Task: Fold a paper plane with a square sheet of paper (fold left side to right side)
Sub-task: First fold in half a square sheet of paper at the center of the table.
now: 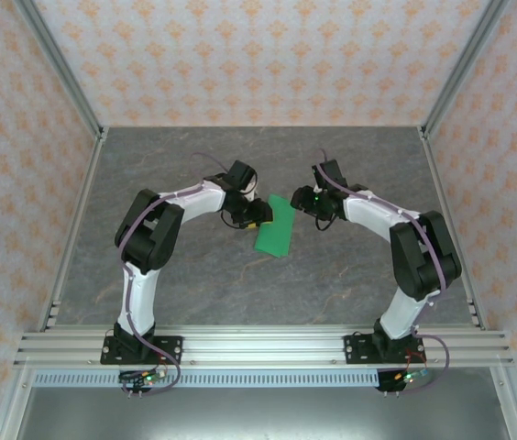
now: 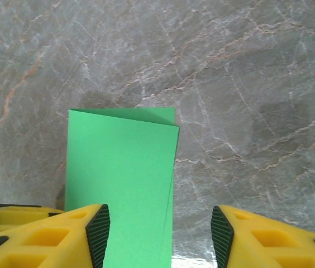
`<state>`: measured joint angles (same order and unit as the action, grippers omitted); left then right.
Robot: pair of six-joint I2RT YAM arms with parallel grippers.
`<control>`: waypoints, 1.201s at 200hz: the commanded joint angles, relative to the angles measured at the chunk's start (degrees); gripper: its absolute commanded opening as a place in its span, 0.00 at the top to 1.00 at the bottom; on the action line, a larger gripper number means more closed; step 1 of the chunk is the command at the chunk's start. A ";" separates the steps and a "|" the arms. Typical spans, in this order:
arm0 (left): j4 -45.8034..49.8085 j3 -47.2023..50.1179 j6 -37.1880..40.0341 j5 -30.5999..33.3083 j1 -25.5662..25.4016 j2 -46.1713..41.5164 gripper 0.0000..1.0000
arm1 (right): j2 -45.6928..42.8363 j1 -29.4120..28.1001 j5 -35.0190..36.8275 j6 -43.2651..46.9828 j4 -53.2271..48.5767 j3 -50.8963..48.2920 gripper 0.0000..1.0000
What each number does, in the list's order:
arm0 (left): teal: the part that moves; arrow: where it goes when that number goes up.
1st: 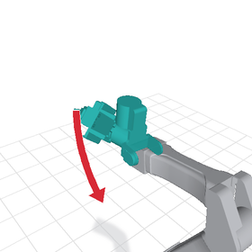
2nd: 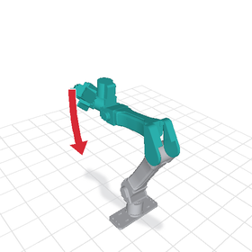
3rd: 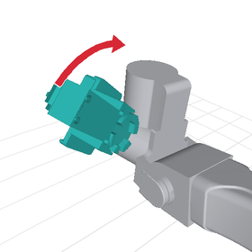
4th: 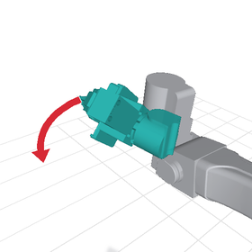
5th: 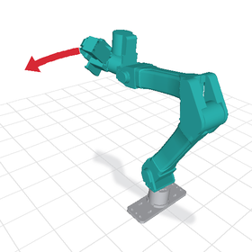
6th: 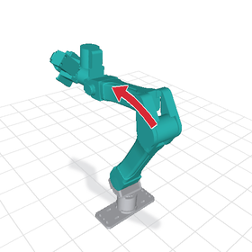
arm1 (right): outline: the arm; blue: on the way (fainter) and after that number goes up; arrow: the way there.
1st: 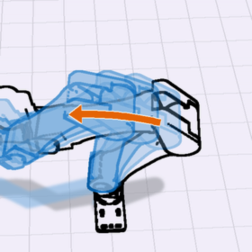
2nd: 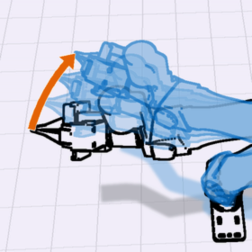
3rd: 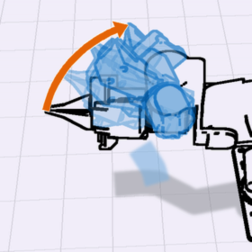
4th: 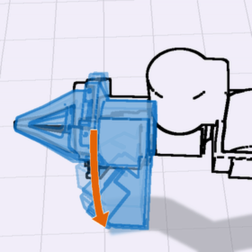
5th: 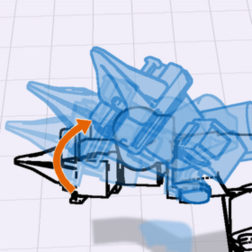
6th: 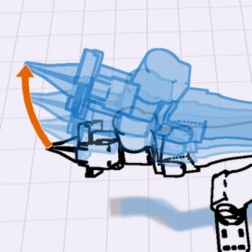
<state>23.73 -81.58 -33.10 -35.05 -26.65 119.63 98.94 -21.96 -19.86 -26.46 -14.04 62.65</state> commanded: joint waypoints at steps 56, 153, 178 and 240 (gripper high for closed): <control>2.38 -2.79 -1.70 4.29 -0.80 3.29 0.49 | -0.72 0.23 1.58 1.18 -1.69 -1.13 0.45; 3.47 -3.63 -2.49 5.85 -1.18 4.98 0.46 | -0.78 0.17 0.35 0.62 -0.99 -1.58 0.45; 3.64 -3.76 -2.89 6.13 -1.17 5.45 0.45 | -0.78 0.18 0.09 0.62 -0.99 -1.57 0.45; 3.26 -3.69 -4.51 6.48 -1.17 6.27 0.45 | -0.76 0.07 -0.73 0.36 -0.37 -1.83 0.45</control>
<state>27.66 -85.45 -36.71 -33.06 -27.40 121.58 98.94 -21.96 -20.53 -26.28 -14.59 61.80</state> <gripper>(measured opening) 0.548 0.553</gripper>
